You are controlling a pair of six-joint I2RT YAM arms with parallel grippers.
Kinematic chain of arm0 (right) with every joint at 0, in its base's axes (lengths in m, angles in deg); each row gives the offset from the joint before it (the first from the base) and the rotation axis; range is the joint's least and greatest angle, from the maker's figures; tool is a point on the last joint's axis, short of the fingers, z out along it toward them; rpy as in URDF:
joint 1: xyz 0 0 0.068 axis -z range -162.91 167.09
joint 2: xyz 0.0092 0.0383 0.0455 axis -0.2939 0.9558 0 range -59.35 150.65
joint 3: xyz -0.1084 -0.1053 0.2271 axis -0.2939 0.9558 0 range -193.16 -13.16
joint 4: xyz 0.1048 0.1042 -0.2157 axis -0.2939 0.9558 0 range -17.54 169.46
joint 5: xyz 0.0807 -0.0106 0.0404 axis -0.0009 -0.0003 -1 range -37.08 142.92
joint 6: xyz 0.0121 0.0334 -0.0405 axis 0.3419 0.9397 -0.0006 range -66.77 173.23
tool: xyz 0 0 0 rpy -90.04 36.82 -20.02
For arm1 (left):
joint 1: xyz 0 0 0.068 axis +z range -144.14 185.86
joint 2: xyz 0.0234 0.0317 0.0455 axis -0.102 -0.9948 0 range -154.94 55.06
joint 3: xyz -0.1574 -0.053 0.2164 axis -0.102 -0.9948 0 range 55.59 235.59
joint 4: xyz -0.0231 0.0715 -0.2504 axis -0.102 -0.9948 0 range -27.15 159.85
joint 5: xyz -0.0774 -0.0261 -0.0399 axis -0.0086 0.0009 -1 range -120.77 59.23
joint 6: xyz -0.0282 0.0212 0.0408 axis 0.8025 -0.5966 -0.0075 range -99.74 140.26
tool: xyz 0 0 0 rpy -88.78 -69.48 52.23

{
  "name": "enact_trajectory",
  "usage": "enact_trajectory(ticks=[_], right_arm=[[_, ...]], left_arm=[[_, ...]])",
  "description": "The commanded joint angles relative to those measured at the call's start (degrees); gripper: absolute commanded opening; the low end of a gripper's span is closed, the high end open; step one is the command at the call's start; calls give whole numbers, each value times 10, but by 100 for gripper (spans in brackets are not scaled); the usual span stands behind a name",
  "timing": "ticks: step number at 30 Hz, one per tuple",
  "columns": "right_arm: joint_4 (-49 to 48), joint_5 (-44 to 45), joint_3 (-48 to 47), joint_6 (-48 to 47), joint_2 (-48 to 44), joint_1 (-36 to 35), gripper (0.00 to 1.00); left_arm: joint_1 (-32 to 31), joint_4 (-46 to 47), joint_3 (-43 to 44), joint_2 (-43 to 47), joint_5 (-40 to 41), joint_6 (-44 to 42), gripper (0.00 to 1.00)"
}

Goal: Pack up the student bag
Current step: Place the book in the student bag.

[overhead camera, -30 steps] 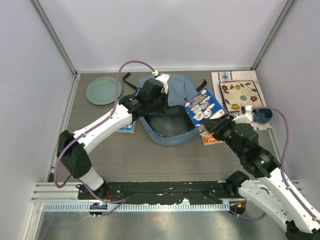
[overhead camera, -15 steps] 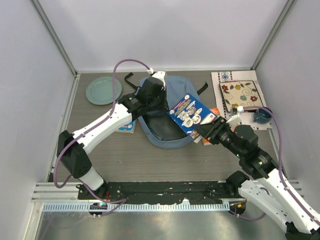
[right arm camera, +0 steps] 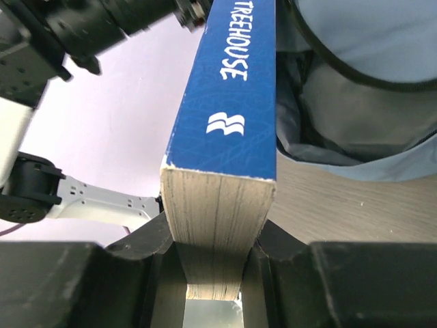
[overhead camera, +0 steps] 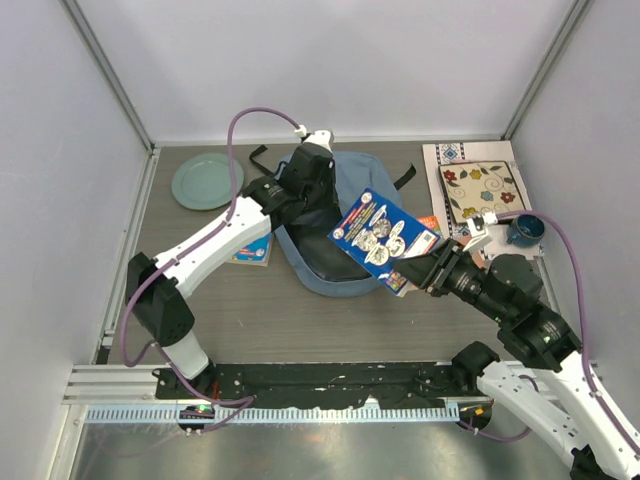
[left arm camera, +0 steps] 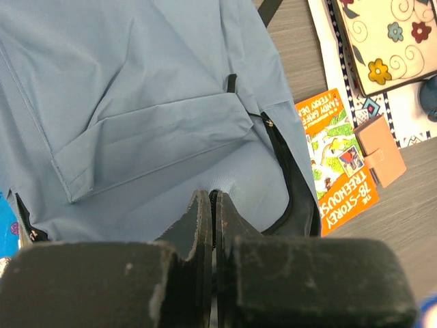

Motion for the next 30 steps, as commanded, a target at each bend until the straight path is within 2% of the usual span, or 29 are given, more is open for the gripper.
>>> enact_trajectory(ticks=[1,6,12,16,22,25,27,30], right_arm=[[-59,-43,27,20,16,-3,1],[-118,-48,97,72,54,-3,1],[-82,-31,140,139,65,-3,1],[-46,-18,138,152,64,-3,1],[-42,-64,120,148,113,-3,1],[-99,1,143,161,96,-2,1],[-177,43,168,175,93,2,1],[-279,50,184,197,127,12,1]], left_arm=[[6,38,36,23,12,18,0],[6,38,36,39,15,20,0],[6,44,10,65,38,28,0],[6,53,-2,75,50,33,0],[7,60,9,74,43,32,0],[6,63,1,80,25,36,0],[6,67,-11,93,16,46,0],[5,75,-47,117,-4,64,0]])
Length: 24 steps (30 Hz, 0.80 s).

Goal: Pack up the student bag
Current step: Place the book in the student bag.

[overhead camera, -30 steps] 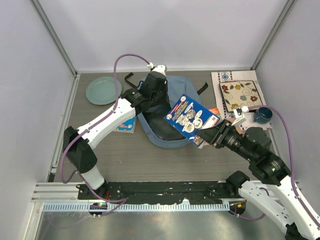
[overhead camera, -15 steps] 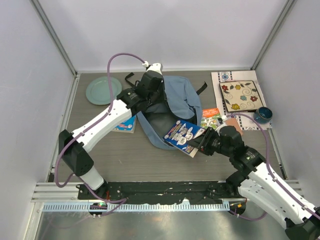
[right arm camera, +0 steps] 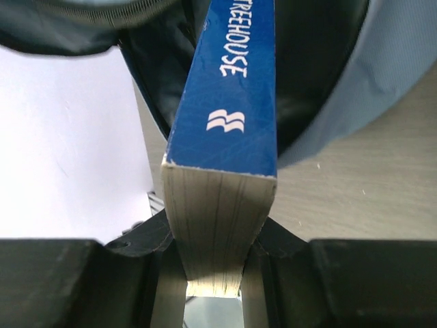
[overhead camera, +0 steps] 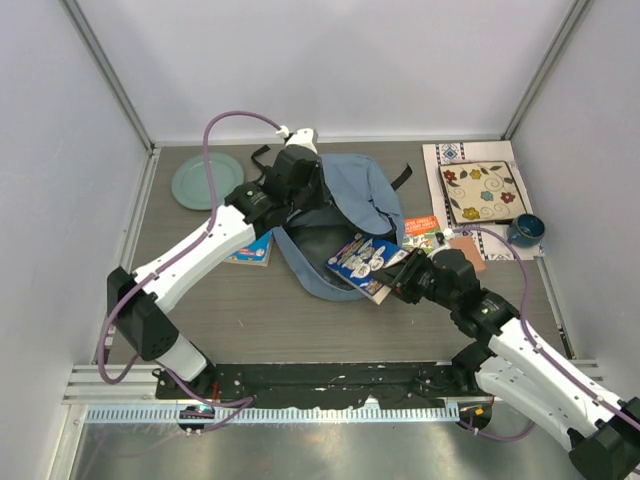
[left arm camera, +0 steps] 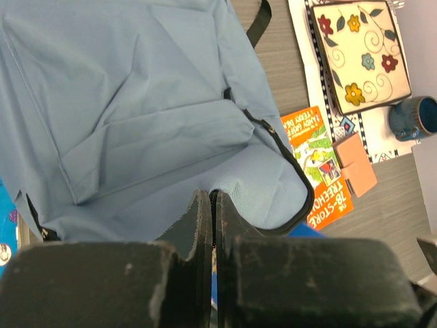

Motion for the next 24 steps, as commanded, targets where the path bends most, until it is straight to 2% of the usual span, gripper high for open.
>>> enact_trajectory(ticks=[1,4,8,13,14,19,24], right_arm=[[-233,47,12,45,28,13,1],[-273,71,18,67,61,26,1],[-456,64,70,123,111,44,1],[-558,76,60,100,146,48,1],[-602,79,66,99,147,49,1],[-611,71,57,93,149,53,1],[-649,77,93,117,159,51,1]], left_arm=[[1,62,-40,71,-24,32,0],[-1,69,-78,97,-30,47,0],[-3,100,-107,108,-61,64,0],[-8,99,-128,105,-68,63,0],[-8,103,-131,105,-71,63,0],[-8,103,-141,90,-77,56,0],[-8,120,-131,75,-110,52,0]])
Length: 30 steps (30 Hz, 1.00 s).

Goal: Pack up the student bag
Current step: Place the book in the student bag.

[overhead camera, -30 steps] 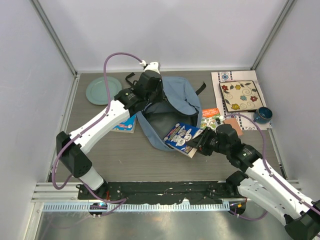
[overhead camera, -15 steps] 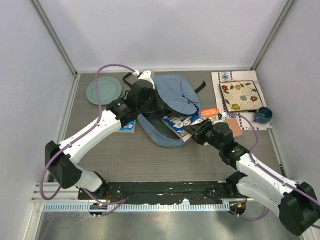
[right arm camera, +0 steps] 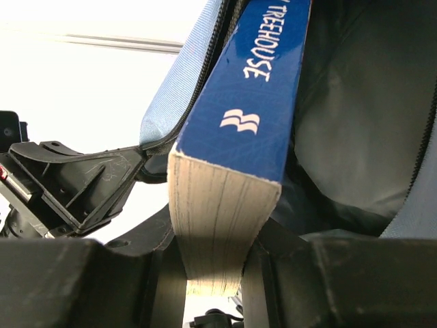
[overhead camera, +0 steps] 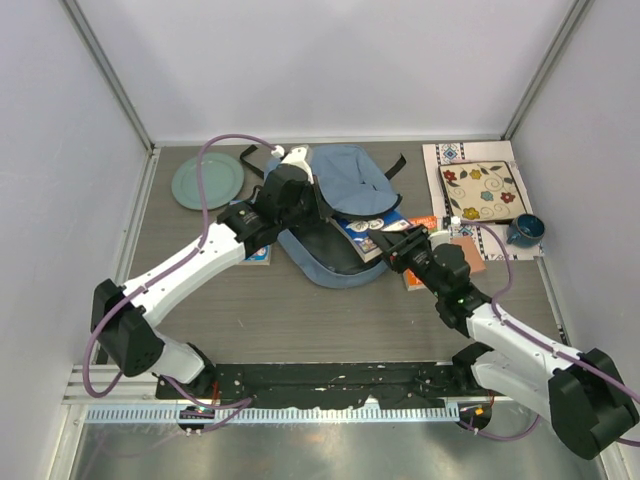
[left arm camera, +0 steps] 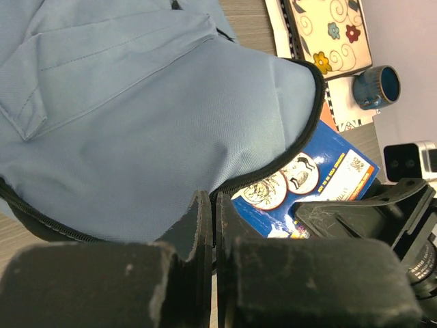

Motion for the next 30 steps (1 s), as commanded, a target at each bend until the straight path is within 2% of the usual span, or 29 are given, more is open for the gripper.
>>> enact_trajectory(ticks=[1,5,11,15,18,22,24,27,30], right_arm=[[-180,17,7,17,5,3,1],[-298,-10,17,46,79,2,1],[-400,-11,8,67,179,-24,1],[-369,3,-2,88,201,-40,1],[-234,-17,-31,84,180,-41,1],[-187,5,-18,60,135,-47,1],[-185,11,-17,60,131,-47,1],[-238,-7,-17,91,169,-47,1],[-358,-5,-9,125,228,-46,1]], left_arm=[[-4,62,12,-6,-53,1,0],[-9,75,35,-22,-65,-4,0],[-10,79,63,-37,-79,-6,0],[-10,75,76,-35,-49,-14,0],[-10,69,84,-31,-23,-23,0],[-7,71,86,-27,-18,-41,0],[-7,81,78,-23,-23,-45,0],[-7,111,69,-20,-43,-46,0],[-7,130,64,-19,-60,-48,0]])
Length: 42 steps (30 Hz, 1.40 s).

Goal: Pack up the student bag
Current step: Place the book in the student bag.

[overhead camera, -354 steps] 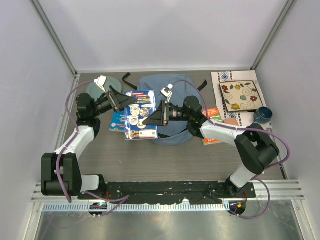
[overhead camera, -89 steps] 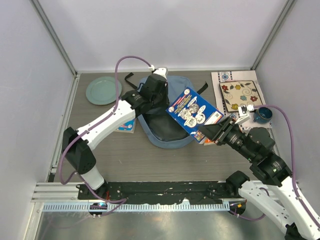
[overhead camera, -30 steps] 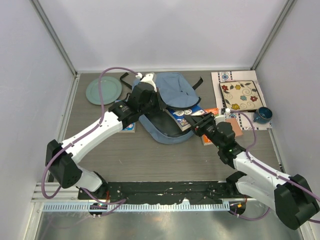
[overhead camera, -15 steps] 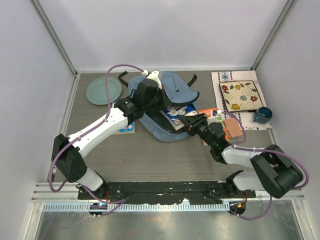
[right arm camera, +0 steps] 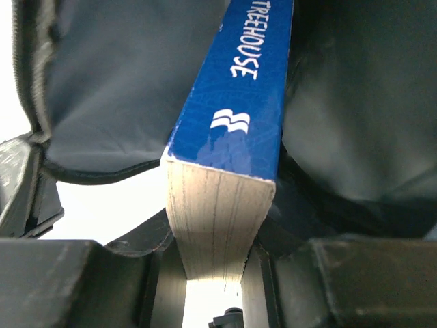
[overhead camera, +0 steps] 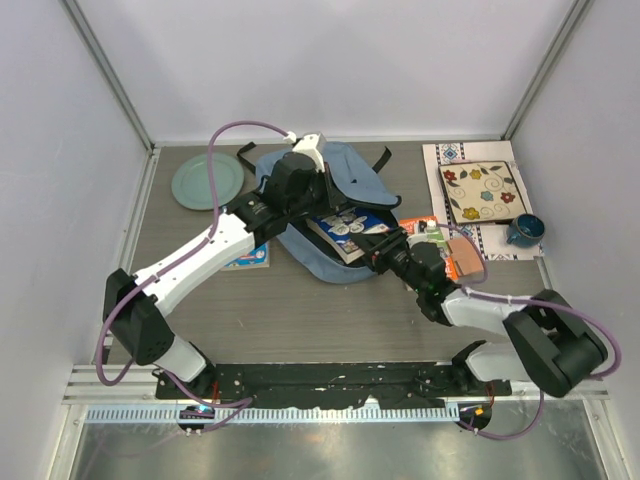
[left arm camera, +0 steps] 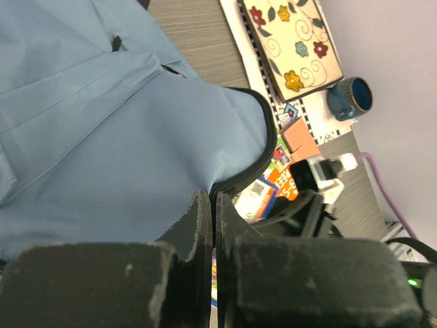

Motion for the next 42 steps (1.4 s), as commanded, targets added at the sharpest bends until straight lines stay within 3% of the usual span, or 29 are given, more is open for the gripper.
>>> enact_trajectory(ticks=[1,12,19,28,37,42], right_arm=[[-227,3,-20,49,63,-1,1],[-309,56,-60,-45,98,9,1],[-472,-27,-69,-53,169,27,1],[-488,-48,-84,-61,272,27,1],[-430,-83,-151,-80,286,29,1],[-441,-89,-209,-28,354,45,1]], left_arm=[[-6,93,8,30,-41,-10,0],[-6,122,-52,63,-63,-11,0],[-6,143,-85,75,-59,-19,0],[-6,153,-73,56,-72,-30,0],[0,107,-40,36,-105,-57,0],[2,112,-52,49,-147,-61,0]])
